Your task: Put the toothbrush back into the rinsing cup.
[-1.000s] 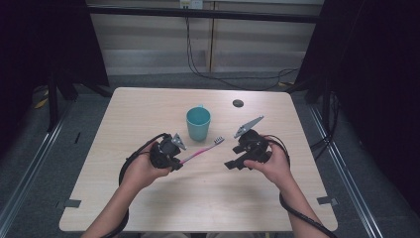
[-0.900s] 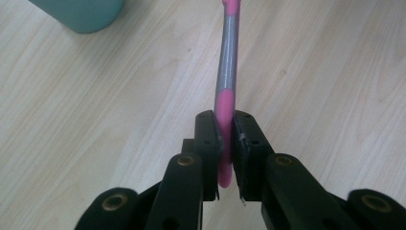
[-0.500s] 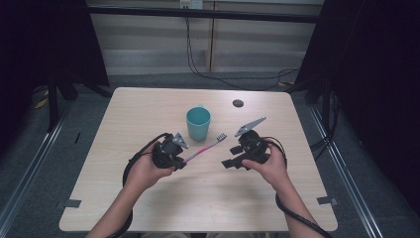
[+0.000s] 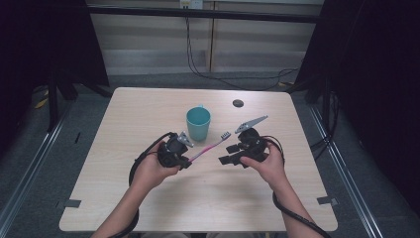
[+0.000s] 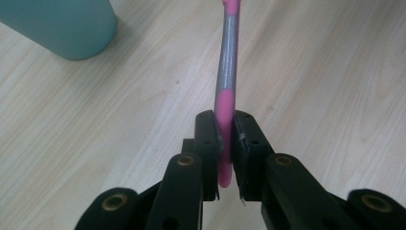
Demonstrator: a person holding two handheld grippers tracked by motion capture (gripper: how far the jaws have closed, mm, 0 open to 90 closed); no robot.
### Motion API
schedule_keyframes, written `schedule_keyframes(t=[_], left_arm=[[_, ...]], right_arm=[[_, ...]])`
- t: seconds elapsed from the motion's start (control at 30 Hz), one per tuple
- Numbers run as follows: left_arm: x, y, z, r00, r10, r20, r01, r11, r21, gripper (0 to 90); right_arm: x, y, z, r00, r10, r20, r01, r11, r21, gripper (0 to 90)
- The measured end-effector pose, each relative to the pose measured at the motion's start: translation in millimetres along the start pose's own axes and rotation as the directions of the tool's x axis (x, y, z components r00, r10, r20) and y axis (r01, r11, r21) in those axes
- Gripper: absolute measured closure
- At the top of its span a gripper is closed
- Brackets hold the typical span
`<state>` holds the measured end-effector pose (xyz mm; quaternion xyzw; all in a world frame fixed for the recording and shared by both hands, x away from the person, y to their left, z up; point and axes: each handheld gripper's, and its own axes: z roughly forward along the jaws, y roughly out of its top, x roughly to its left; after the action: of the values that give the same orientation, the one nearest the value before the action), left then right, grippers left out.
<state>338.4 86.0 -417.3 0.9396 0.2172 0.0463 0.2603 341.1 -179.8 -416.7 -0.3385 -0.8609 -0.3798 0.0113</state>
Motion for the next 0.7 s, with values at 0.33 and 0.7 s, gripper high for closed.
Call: schedule_keyframes(t=[0.33, 0.7], left_arm=[[-4.1, 2.4, 5.0, 0.9999, -0.006, 0.011, 0.007, 0.9998, -0.017, 81.8], [-6.8, 5.4, 6.6, 0.9999, -0.005, 0.011, 0.005, 0.9998, -0.019, 81.8]], right_arm=[[0.8, 0.3, 2.7, 0.9996, 0.028, -0.011, -0.028, 0.999, -0.038, 42.9], [2.4, 4.4, 1.3, 0.9969, 0.072, -0.030, -0.075, 0.992, -0.103, 46.3]])
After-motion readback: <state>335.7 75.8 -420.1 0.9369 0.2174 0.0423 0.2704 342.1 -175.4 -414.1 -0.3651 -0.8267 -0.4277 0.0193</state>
